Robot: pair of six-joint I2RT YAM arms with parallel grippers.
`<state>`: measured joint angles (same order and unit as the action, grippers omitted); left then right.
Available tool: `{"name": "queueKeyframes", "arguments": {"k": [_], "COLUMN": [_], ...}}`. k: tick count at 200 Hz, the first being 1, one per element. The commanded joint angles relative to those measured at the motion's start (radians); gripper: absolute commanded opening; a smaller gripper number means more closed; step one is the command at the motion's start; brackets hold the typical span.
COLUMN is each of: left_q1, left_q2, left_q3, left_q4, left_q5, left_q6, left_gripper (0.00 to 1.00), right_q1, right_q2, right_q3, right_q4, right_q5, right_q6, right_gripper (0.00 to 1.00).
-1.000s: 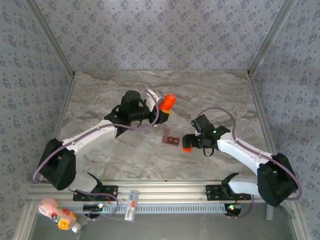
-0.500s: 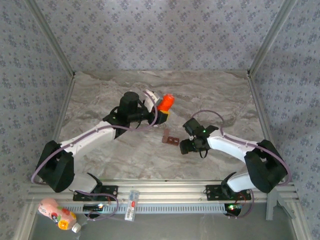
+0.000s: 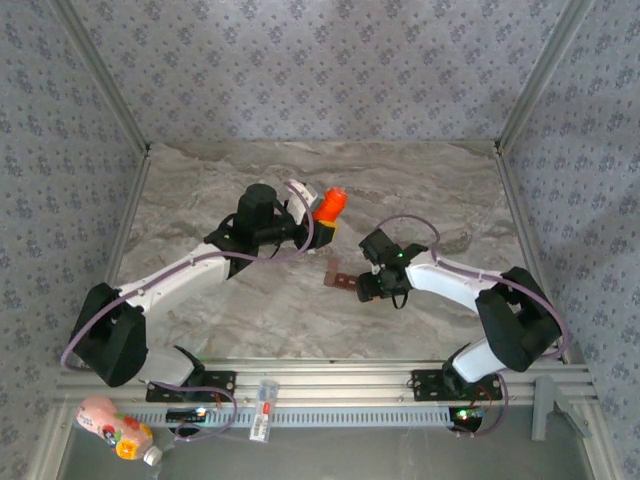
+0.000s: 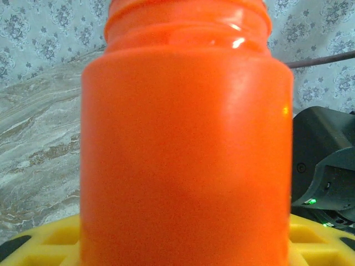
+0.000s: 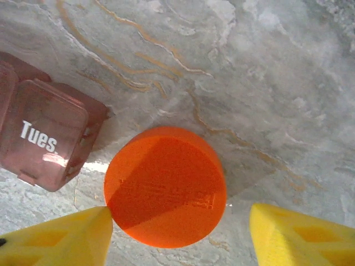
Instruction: Sort the pills into containers
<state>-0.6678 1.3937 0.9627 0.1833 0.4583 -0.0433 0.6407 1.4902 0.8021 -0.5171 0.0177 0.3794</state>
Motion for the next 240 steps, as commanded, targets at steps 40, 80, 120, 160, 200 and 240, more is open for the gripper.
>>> {"name": "queueKeyframes", "arguments": {"k": [40, 80, 120, 160, 200, 240], "left_q1": [0.008, 0.008, 0.008, 0.009, 0.011, 0.016], "left_q2": [-0.055, -0.059, -0.071, -0.093, -0.131, -0.195], "left_q3": [-0.002, -0.008, -0.008, -0.029, -0.08, -0.168], "left_q4": [0.034, 0.035, 0.025, 0.019, -0.002, 0.002], "left_q5": [0.001, 0.002, 0.0, -0.016, -0.042, -0.075], "left_q6": [0.002, 0.0, 0.0, -0.002, -0.014, -0.058], "left_gripper": [0.0, 0.0, 0.0, 0.0, 0.0, 0.0], "right_q1": [-0.134, -0.311, -0.427, -0.417, -0.314, -0.126], "right_q2": [0.023, 0.09, 0.217, 0.146, -0.018, -0.067], "right_q3": [0.015, 0.076, 0.186, 0.221, 0.215, 0.157], "right_q4": [-0.018, 0.009, 0.036, 0.031, -0.043, -0.078], "right_q5": [-0.003, -0.041, -0.05, -0.087, -0.091, -0.07], "right_q6": [-0.039, -0.031, -0.061, -0.072, -0.059, -0.041], "right_gripper": [0.57, 0.57, 0.58, 0.69, 0.76, 0.83]}}
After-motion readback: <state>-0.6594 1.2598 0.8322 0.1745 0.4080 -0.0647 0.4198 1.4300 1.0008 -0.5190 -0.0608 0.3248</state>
